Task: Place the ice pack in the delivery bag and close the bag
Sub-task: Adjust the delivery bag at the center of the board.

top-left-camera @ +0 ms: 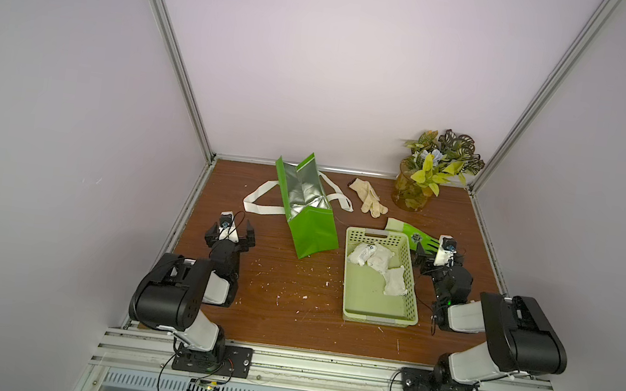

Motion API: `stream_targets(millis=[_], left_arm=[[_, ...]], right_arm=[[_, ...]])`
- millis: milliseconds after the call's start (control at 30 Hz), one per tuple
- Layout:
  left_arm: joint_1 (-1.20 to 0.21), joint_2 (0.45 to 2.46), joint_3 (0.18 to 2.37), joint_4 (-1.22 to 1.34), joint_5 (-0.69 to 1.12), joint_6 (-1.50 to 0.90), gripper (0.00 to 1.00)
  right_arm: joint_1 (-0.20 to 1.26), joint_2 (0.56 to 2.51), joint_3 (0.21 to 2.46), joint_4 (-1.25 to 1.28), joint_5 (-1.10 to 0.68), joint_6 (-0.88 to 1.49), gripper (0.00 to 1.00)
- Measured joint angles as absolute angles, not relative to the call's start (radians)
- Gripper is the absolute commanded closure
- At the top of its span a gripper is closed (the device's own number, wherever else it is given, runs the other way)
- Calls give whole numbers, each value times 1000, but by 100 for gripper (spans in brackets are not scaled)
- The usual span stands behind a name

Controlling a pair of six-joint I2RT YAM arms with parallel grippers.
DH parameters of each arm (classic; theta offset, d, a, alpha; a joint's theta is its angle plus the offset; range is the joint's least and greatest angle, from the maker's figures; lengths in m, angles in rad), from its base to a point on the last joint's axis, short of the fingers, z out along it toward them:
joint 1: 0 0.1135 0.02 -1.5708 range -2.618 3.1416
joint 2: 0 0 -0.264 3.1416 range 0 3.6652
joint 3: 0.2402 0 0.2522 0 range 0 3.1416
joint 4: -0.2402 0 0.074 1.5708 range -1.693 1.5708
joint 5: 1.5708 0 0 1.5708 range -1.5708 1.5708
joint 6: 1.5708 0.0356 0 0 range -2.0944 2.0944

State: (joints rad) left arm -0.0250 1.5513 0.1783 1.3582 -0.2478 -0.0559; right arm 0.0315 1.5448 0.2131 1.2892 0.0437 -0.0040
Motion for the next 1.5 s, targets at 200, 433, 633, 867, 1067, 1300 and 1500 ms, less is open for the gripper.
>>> stream_targets(millis=[200, 433, 633, 867, 1067, 1300, 1500], left_arm=[[-25, 1551, 178, 1358, -248, -56, 0], [-25, 1551, 178, 1358, -248, -56, 1], [-25, 1504, 154, 1357, -257, -58, 0], [-25, 991, 202, 1021, -371, -169, 0], [-25, 895, 631, 520, -329, -318, 0], [-43, 1022, 1050, -9, -94, -472, 0], [-287, 1228, 1350, -350, -82, -499, 1]], right_arm=[[31, 1545, 213, 1289, 44, -4, 0], [31, 1545, 213, 1289, 43, -4, 1], [31, 1499, 197, 1265, 28, -5, 1], [31, 1153, 242, 938, 22, 26, 1], [33, 975, 401, 589, -37, 137, 1], [71, 951, 607, 219, -134, 252, 1], [134, 1005, 708, 45, -161, 290, 1]])
